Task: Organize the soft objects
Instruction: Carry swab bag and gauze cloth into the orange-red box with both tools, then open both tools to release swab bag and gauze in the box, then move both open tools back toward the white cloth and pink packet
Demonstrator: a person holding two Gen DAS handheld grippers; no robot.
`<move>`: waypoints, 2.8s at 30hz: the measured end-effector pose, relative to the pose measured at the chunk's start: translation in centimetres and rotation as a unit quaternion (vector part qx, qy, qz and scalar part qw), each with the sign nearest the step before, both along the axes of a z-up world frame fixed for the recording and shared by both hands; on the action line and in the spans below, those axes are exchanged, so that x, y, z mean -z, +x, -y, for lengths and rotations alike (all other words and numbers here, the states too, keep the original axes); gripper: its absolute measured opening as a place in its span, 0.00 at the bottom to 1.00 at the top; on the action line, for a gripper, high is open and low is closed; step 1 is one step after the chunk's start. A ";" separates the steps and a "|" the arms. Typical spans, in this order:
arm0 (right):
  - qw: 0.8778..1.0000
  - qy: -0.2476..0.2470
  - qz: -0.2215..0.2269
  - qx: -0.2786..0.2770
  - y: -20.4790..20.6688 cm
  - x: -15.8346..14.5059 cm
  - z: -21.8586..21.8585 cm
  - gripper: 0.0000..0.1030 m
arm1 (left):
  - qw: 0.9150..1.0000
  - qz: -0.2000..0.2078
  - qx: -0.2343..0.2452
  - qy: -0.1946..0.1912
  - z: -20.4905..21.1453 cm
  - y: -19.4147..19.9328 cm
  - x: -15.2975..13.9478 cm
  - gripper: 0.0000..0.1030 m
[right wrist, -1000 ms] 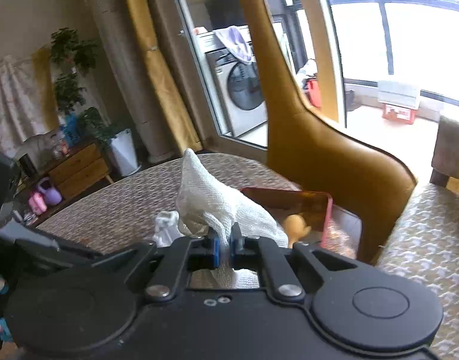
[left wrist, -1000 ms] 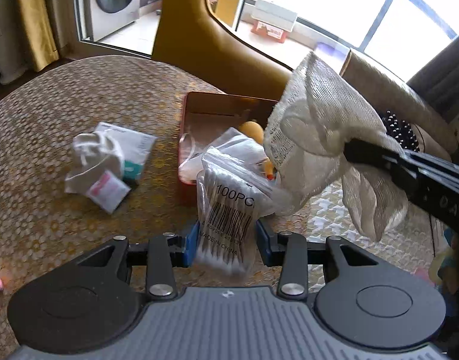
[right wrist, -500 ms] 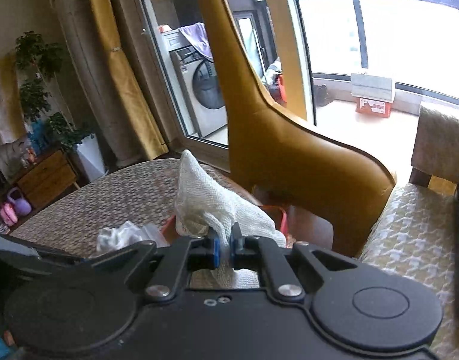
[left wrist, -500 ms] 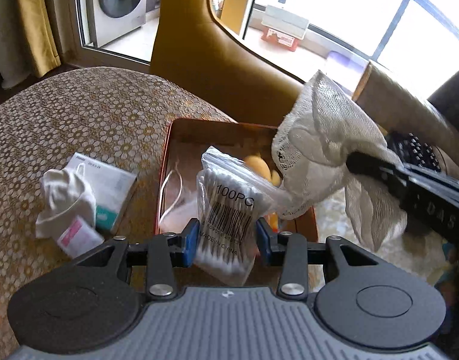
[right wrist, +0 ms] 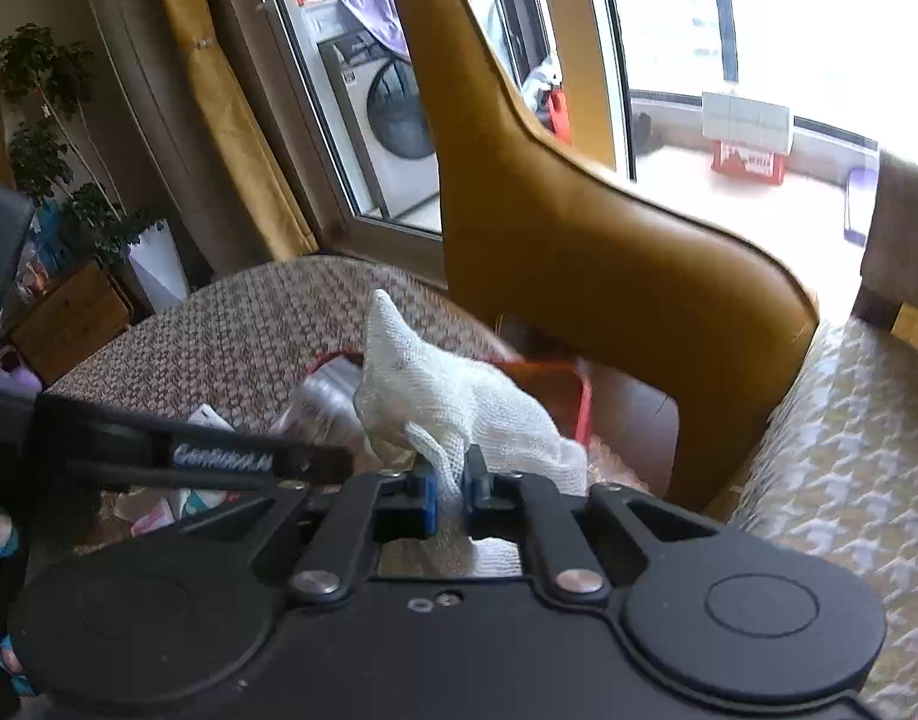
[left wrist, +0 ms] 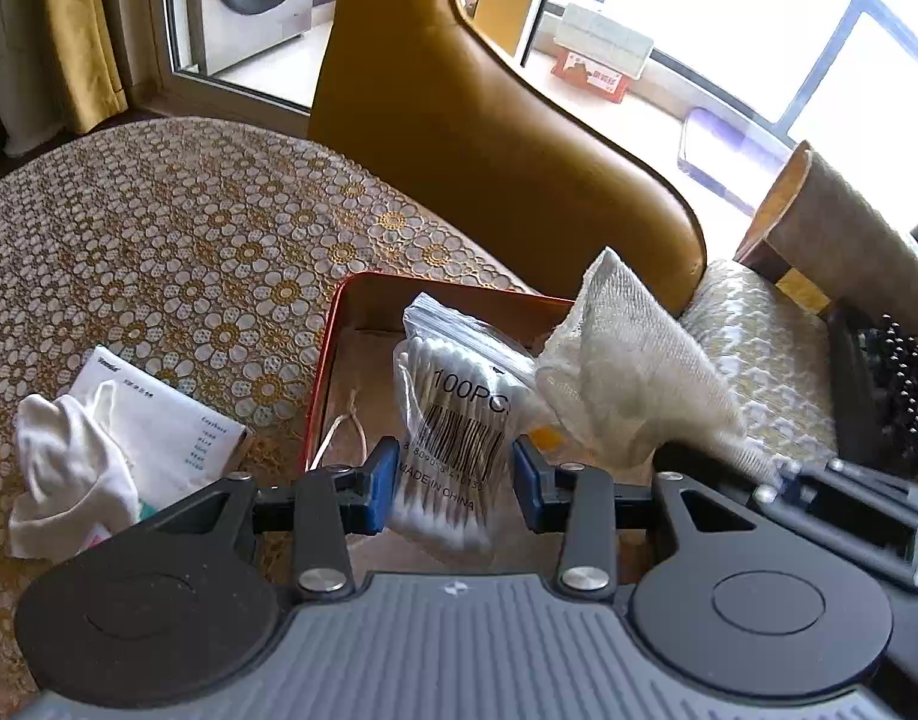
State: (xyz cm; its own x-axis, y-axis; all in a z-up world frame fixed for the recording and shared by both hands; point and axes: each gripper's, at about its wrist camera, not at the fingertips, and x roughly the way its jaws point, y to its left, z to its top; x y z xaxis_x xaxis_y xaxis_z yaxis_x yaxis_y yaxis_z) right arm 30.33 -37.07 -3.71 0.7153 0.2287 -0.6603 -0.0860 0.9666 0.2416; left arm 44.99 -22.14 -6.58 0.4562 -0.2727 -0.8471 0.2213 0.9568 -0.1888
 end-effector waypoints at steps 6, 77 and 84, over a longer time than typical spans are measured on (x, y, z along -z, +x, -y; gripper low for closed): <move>1.000 0.008 -0.021 0.002 0.6 1.8 -0.9 0.13 | 1.000 -0.009 0.004 -0.001 0.2 1.0 1.5 0.38; 0.987 -0.044 0.090 -0.125 -13.1 -6.0 -13.7 0.95 | 0.992 0.124 0.001 -0.019 -18.9 -17.9 -7.4 0.92; 0.984 -0.040 0.071 -0.156 -12.8 -3.8 -16.1 0.95 | 0.991 0.129 -0.014 -0.031 -21.1 -16.8 -6.2 0.99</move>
